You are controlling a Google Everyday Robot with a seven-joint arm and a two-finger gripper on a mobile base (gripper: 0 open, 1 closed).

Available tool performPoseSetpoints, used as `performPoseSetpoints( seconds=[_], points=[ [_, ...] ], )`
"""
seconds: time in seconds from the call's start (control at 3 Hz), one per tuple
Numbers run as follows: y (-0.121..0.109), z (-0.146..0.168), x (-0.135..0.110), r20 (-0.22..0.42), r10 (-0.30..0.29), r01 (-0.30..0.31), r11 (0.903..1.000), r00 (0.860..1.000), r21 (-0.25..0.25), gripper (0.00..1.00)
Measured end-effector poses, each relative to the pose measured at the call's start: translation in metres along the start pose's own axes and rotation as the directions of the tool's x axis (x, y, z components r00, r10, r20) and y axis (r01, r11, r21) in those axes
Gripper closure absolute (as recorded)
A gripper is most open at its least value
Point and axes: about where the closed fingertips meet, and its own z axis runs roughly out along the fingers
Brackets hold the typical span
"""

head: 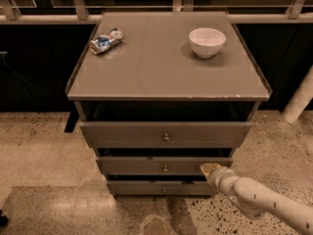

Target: Close middle drawer

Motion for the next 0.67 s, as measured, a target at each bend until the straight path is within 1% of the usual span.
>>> performPoseSetpoints(
  seconds=[0.33, 0.67],
  points=[
    [-0.0029, 0.0016, -0.0001, -0.008, -0.003, 0.003, 1.0000, 1.000, 0.008, 1.00],
    [-0.0031, 0.0005, 0.0068, -0.034, 0.024, -0.025, 0.9992, 0.999, -0.032, 1.00]
  ],
)
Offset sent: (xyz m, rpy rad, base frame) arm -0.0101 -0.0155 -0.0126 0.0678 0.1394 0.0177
